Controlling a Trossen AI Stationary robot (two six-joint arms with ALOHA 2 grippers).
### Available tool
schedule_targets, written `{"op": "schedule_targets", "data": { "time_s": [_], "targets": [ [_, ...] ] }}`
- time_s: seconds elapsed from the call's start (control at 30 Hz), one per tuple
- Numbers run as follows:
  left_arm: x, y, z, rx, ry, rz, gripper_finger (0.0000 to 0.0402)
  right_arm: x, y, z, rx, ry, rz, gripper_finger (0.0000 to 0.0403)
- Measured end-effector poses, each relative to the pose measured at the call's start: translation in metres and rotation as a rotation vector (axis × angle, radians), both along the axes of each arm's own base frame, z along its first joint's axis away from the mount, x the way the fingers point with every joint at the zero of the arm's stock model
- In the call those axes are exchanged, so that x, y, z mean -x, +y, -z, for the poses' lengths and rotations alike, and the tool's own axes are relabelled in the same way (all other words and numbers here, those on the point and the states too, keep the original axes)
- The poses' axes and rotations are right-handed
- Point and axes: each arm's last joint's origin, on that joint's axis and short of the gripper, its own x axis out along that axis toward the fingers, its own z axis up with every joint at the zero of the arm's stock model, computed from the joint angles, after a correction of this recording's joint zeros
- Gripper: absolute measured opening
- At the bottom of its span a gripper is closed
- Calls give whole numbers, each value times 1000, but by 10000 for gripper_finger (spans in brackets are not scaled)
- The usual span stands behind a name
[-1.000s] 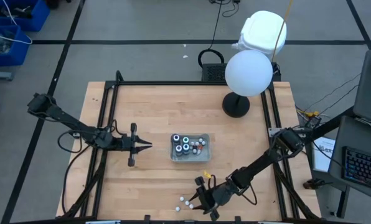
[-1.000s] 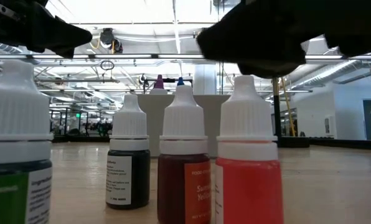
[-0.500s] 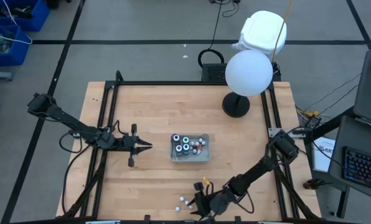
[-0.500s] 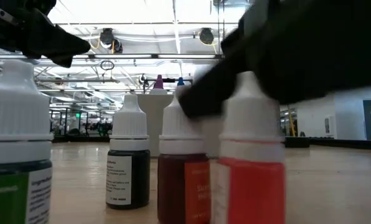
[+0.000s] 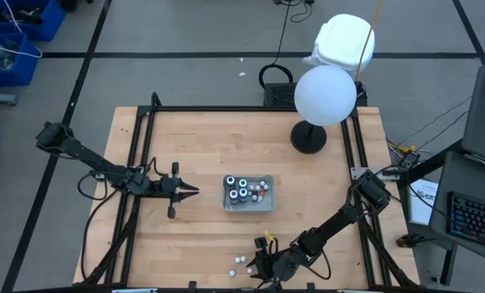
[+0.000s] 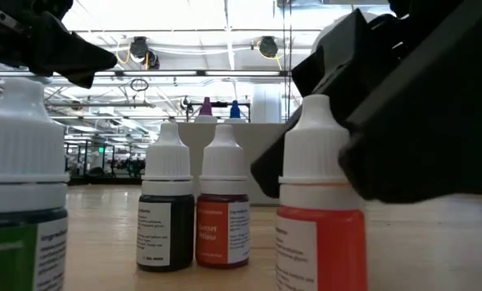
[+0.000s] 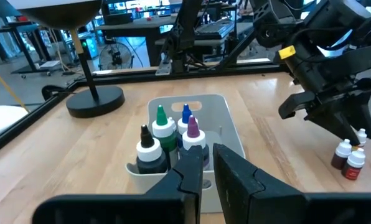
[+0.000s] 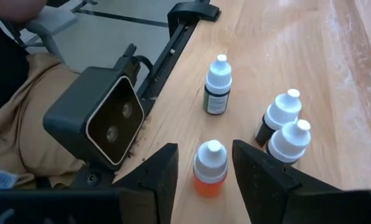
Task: Pick & Place food coloring
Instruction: Put the small orange food coloring bottle into the gray bin
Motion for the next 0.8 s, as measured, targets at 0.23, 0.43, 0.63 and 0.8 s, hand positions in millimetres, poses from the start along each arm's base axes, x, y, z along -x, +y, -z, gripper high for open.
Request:
{"op": "schedule_targets", "data": {
  "time_s": [0.23, 0.43, 0.63, 0.8],
  "targets": [
    [0, 0, 0, 2, 0, 0, 47, 0, 0, 0, -7, 10, -19, 81],
    [0, 0, 0, 1, 0, -1, 47, -2, -3, -2, 12, 5, -59, 46],
    [0, 0, 0, 8, -1, -1, 47, 5, -14, -43, 109, -6, -96, 50],
    [0, 0, 0, 8, -1, -2, 47, 15, -43, -97, 249, -35, -78, 52]
  ]
}}
